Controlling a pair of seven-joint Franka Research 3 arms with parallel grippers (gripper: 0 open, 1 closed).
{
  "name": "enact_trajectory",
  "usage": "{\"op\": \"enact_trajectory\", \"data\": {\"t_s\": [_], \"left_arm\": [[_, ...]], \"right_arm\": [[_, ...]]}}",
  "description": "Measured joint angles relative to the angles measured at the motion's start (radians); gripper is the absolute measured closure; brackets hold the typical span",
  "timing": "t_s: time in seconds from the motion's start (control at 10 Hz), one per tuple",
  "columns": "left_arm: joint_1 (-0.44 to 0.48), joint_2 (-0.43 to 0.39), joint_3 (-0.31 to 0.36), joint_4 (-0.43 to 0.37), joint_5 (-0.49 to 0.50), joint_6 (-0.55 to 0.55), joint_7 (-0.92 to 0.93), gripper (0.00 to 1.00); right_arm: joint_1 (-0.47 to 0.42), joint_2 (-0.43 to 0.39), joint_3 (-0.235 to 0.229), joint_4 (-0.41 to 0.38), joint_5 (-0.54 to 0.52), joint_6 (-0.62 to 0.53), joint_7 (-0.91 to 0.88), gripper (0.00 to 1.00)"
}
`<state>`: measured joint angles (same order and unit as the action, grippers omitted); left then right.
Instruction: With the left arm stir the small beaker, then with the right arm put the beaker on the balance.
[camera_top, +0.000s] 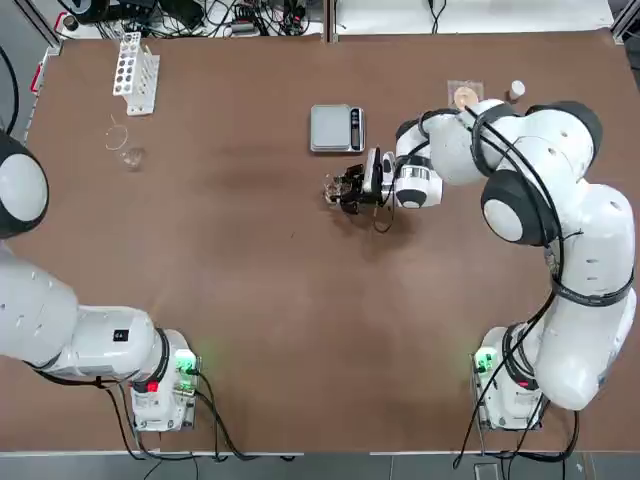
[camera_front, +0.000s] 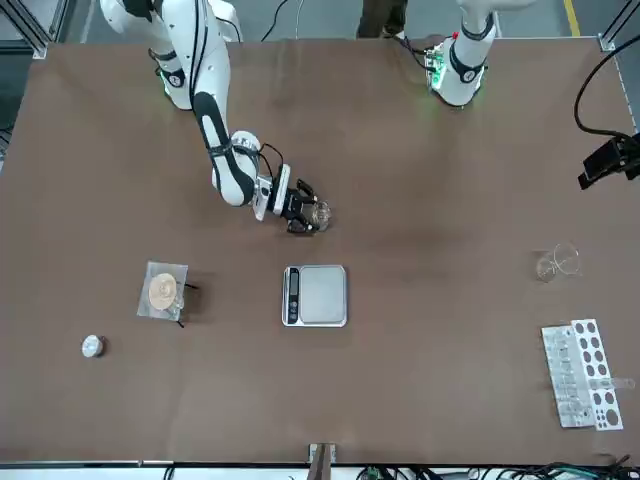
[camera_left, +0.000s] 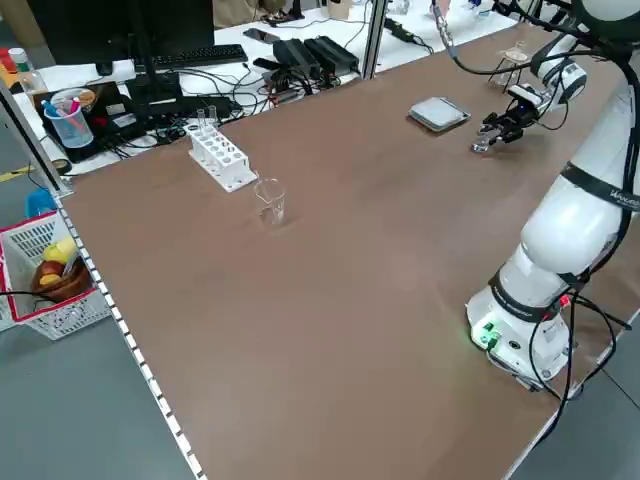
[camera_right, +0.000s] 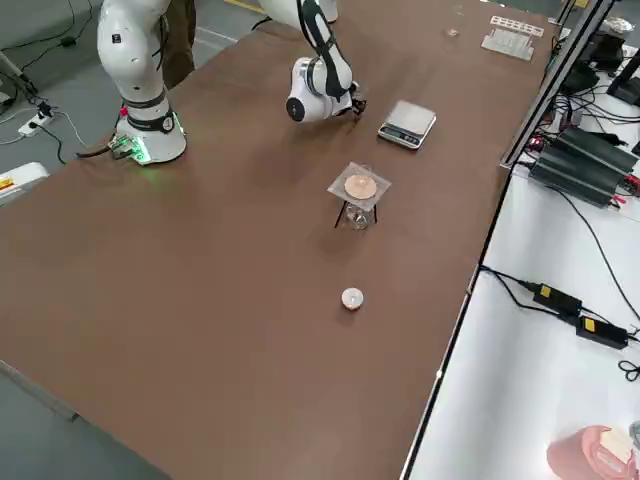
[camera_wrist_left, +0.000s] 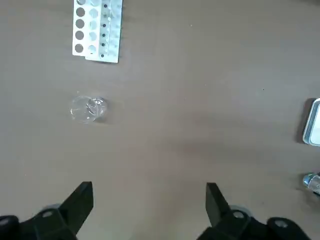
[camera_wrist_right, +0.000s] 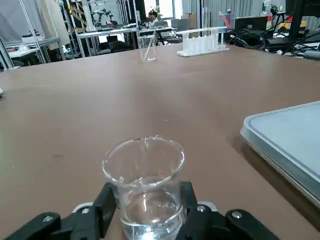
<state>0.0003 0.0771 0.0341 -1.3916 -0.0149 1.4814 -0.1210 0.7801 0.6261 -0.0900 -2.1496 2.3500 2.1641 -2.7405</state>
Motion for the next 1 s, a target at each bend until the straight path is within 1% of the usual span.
{"op": "enact_trajectory", "data": {"t_s": [0.4, 0.7, 1.0], "left_arm": [[0.001, 0.000, 0.000, 0.000, -0.001, 0.014, 0.000, 0.00], [0.002, 0.000, 0.003, 0.000, 0.002, 0.025, 0.000, 0.00], [0.000, 0.000, 0.005, 0.000, 0.002, 0.026, 0.000, 0.00]], "right_arm": [[-0.022, -0.004, 0.008, 0.019, 0.005, -0.018, 0.013, 0.42], [-0.054, -0.063, 0.017, 0.026, 0.008, -0.024, 0.048, 0.42], [-0.076, -0.093, 0.014, 0.072, 0.010, -0.018, 0.117, 0.42]]}}
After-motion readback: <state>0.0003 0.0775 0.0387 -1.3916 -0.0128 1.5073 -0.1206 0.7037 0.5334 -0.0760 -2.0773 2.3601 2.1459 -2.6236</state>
